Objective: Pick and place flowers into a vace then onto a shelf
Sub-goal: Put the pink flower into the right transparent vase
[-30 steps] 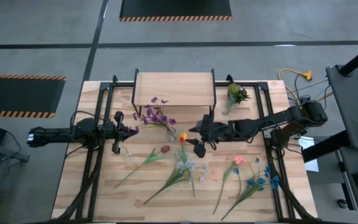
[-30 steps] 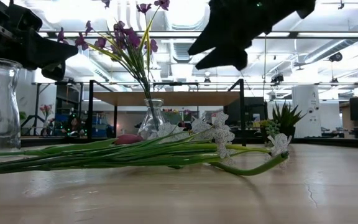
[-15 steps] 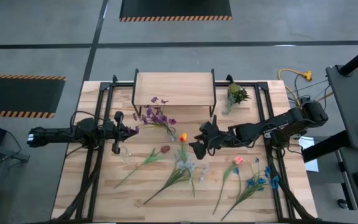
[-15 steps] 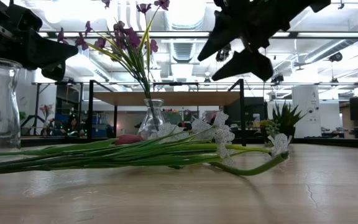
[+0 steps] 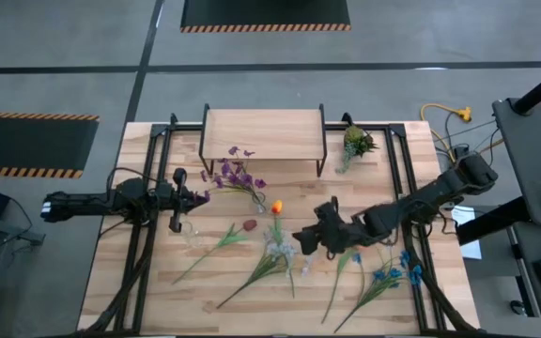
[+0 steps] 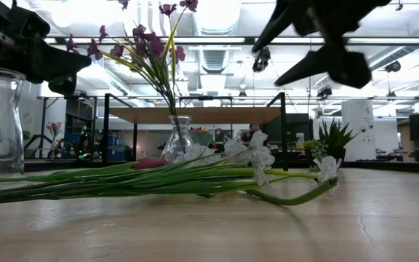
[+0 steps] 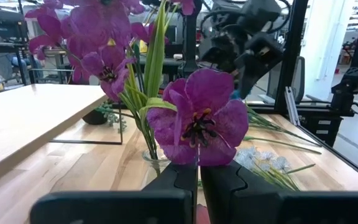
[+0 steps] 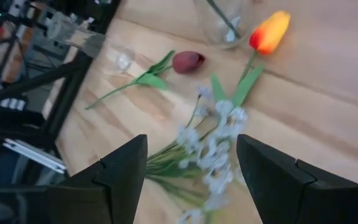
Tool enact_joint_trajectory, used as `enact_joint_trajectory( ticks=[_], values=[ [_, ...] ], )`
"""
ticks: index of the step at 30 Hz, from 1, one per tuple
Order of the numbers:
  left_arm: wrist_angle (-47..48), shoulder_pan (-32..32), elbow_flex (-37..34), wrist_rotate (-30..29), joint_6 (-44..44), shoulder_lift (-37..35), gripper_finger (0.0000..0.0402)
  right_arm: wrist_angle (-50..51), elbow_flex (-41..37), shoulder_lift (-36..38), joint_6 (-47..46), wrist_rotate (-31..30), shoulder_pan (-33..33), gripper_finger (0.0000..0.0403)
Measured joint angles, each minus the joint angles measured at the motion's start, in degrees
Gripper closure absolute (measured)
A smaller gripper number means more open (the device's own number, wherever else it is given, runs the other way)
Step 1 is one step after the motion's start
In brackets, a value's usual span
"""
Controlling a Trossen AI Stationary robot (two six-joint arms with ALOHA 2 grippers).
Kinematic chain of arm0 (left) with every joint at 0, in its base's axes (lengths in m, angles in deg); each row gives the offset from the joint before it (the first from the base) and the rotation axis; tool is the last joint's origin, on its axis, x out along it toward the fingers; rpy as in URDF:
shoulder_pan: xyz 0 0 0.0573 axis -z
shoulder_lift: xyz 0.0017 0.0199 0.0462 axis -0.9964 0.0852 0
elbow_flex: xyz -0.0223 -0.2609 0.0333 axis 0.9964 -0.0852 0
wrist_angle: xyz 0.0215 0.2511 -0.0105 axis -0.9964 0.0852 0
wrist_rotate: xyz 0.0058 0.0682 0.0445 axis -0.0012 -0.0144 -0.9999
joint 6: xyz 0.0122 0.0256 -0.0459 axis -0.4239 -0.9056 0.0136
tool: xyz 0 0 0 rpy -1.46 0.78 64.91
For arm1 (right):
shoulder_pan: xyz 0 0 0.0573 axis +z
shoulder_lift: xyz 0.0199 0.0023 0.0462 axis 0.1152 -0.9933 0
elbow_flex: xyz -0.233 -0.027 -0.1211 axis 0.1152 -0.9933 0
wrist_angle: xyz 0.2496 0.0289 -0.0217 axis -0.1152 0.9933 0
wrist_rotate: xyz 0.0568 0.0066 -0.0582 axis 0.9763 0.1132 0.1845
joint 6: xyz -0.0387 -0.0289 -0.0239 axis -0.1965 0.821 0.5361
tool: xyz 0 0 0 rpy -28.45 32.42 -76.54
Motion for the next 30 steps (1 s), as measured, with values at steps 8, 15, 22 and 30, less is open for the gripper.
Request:
enact_joint_trajectory(
  ticks=[8,15,22,30],
  values=[
    [-0.42,0.0,0.21,0.0,0.0,0.0,0.0402,0.43,0.77,-1.13,-11.18,-7.8,8.89,0.0165],
    [-2.17,0.0,0.33,-0.02,0.0,-0.04,0.0402,15.43,12.55,-10.13,-17.82,-6.68,10.86,0.0166],
    [-2.54,-0.01,0.33,-0.02,0.0,0.0,0.0402,45.07,31.23,-19.61,-31.55,3.27,10.79,0.0166],
    [-2.56,-0.01,0.33,-0.02,0.0,0.02,0.0402,58.61,40.49,-28.04,-41.73,18.29,10.84,0.0166]
  ],
)
